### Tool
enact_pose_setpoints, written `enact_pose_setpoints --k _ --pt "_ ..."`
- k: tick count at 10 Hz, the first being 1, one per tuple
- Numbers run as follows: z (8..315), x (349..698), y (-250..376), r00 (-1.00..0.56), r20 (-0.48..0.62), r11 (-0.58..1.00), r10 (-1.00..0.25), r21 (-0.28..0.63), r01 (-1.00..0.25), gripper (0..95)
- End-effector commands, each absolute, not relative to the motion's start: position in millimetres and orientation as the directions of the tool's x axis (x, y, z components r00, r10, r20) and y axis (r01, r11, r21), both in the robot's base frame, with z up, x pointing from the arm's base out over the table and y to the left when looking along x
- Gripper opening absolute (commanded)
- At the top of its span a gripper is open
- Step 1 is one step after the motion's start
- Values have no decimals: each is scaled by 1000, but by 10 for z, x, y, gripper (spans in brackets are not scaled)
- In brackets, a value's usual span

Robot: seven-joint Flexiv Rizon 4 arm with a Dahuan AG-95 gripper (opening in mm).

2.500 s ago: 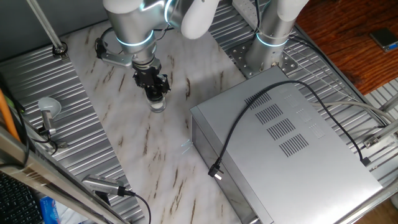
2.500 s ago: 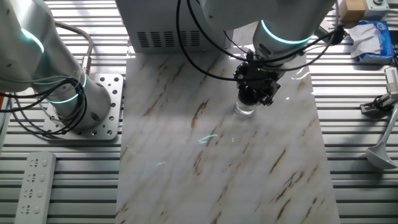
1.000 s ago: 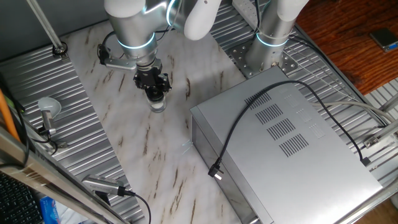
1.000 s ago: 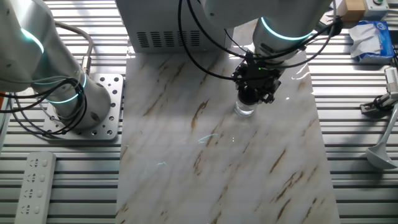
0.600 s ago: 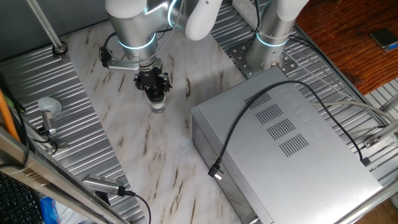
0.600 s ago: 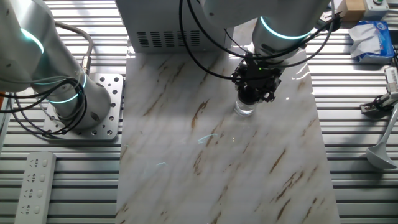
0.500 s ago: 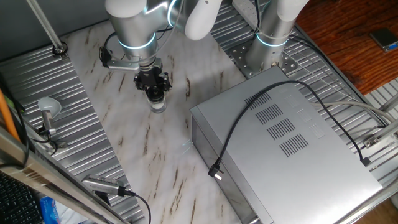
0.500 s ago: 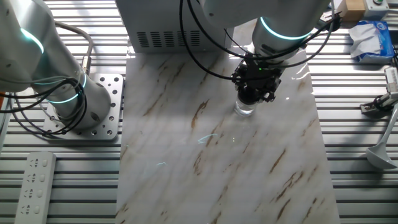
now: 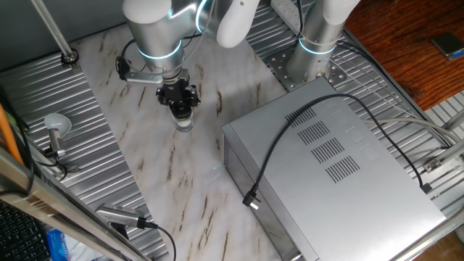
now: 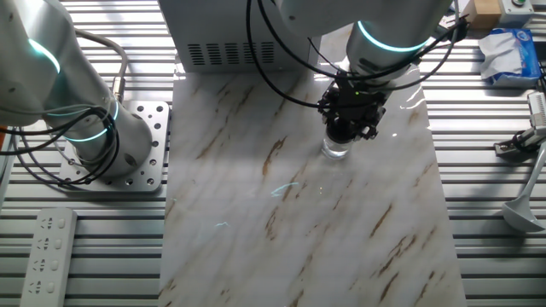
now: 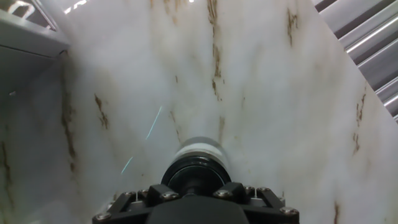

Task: Unscrew the lid from the jar

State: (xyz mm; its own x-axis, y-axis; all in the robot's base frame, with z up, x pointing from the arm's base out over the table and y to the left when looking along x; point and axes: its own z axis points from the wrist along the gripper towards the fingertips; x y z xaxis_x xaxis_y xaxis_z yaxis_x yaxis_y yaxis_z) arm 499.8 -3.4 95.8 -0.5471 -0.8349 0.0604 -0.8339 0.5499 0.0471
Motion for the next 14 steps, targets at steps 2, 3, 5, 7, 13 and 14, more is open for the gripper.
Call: enact_pose_setpoints --k 2,3,5,7,13,14 --pt "852 4992 -34 -542 80 546 -836 43 -836 0" --pt "852 4992 -34 -539 86 543 -838 44 -838 0" --pt "852 4993 -33 -535 91 540 -840 42 -840 0" --pt "851 4992 -33 -534 99 540 -840 49 -840 0" --pt "850 4992 -32 -530 109 537 -841 50 -842 0" --pt "846 4992 -31 -522 109 529 -846 45 -848 0"
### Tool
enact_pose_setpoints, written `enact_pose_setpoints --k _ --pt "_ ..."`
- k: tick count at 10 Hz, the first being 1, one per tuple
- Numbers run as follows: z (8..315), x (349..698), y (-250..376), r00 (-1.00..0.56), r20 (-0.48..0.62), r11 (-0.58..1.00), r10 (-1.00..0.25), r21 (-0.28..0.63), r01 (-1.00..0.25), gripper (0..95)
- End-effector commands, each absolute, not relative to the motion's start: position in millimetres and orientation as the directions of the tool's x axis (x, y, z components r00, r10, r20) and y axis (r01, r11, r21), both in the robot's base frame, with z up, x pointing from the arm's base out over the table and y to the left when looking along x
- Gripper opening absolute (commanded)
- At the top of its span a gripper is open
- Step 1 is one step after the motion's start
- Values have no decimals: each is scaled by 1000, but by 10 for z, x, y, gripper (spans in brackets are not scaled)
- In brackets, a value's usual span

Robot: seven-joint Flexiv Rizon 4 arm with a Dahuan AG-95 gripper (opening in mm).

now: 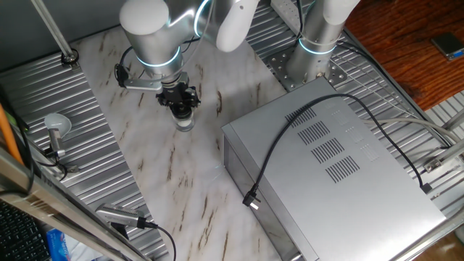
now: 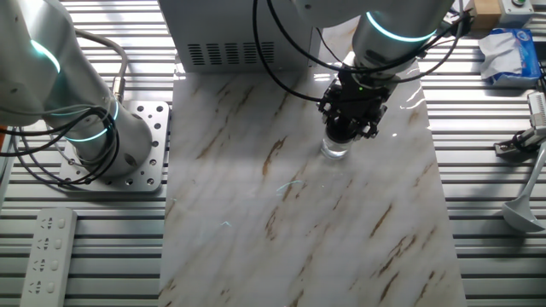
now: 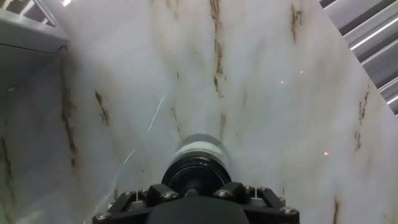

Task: Unscrew the lid from the jar

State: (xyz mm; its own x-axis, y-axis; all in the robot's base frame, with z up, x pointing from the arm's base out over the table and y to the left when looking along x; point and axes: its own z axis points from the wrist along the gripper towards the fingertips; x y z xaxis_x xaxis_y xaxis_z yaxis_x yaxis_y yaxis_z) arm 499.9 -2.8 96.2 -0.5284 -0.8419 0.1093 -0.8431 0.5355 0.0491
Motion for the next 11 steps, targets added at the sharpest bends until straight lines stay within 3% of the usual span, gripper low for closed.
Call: enact_pose_setpoints --k 1,11 --pt "845 4992 -30 -518 112 525 -848 44 -850 0" --pt "841 4992 -27 -422 106 428 -900 37 -903 0"
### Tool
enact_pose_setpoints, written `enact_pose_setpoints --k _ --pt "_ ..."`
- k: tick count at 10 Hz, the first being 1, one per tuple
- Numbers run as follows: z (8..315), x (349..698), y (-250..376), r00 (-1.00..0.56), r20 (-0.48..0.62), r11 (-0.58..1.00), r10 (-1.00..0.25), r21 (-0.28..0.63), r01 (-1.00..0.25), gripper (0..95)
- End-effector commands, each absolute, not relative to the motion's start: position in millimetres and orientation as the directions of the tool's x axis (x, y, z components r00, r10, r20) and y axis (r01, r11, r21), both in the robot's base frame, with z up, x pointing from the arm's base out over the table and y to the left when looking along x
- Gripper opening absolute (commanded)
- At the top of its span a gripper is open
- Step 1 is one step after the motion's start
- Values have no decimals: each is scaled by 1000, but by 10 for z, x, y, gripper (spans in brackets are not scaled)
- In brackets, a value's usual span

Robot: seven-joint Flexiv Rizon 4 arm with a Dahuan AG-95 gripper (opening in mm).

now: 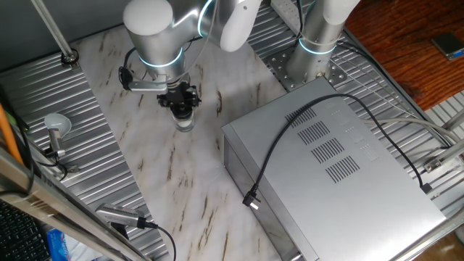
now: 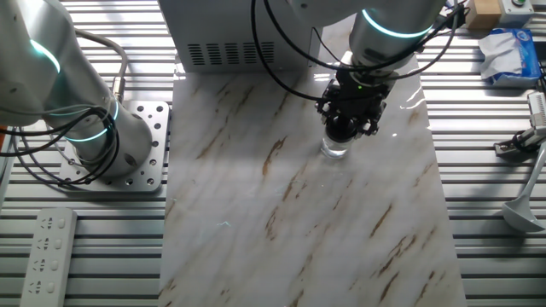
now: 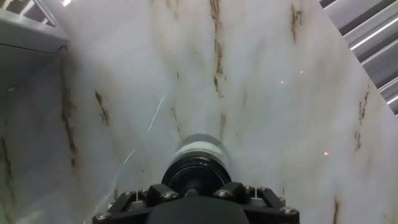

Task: Unscrew the lid from the jar

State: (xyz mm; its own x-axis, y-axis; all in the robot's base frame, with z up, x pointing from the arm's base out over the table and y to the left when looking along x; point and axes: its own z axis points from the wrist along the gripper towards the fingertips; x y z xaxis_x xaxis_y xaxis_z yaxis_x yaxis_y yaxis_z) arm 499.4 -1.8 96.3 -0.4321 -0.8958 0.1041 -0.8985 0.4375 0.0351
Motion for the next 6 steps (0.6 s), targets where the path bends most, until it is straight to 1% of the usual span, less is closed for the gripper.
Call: enact_pose_setpoints --k 1,6 --pt "841 4992 -27 -420 105 426 -901 38 -904 0" --pt "831 4991 -23 -417 118 424 -901 43 -905 0"
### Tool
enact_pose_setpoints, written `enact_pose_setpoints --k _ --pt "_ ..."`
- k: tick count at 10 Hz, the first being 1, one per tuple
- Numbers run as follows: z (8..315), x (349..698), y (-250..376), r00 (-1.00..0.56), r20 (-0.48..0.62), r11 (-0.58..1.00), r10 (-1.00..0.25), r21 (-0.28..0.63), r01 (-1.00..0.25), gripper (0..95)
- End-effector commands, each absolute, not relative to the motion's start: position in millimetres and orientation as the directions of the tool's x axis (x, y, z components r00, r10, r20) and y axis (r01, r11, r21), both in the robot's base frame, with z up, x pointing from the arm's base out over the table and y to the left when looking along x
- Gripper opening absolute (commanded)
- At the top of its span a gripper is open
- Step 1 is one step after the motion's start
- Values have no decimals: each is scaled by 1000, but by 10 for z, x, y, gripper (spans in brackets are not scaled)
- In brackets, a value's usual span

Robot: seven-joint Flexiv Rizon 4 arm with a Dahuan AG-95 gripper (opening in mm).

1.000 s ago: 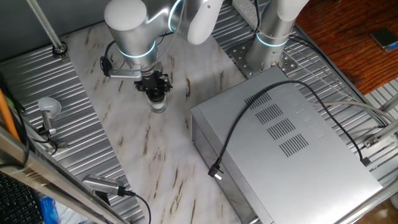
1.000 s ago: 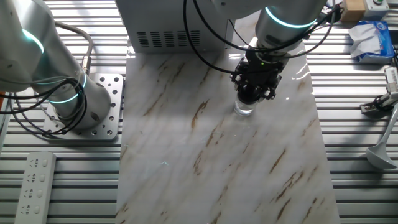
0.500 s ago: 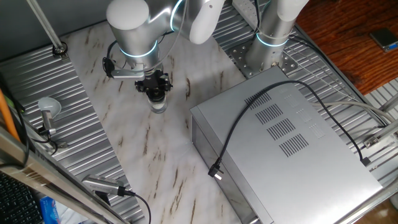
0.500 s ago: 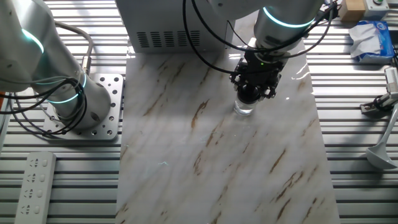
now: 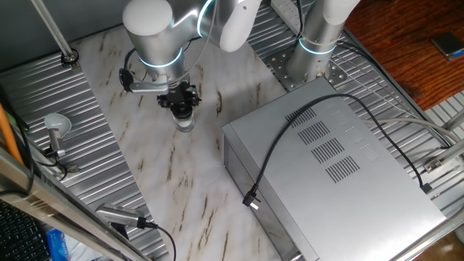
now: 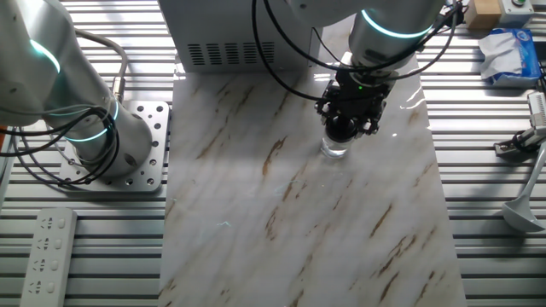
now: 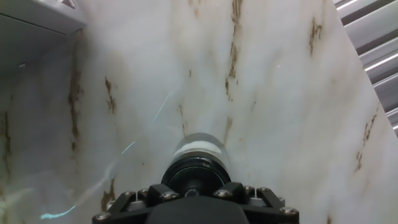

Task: Unscrew the lid from the jar

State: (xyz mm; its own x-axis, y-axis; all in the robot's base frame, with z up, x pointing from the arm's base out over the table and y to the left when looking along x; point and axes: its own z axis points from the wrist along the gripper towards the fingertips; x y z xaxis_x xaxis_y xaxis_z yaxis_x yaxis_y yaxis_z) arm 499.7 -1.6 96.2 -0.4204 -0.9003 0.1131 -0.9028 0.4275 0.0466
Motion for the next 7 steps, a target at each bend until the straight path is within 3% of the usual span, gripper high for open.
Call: enact_pose_setpoints --k 1,7 --pt "829 4990 -22 -413 127 421 -902 43 -906 0" --pt "827 4990 -20 -361 140 370 -922 42 -928 0"
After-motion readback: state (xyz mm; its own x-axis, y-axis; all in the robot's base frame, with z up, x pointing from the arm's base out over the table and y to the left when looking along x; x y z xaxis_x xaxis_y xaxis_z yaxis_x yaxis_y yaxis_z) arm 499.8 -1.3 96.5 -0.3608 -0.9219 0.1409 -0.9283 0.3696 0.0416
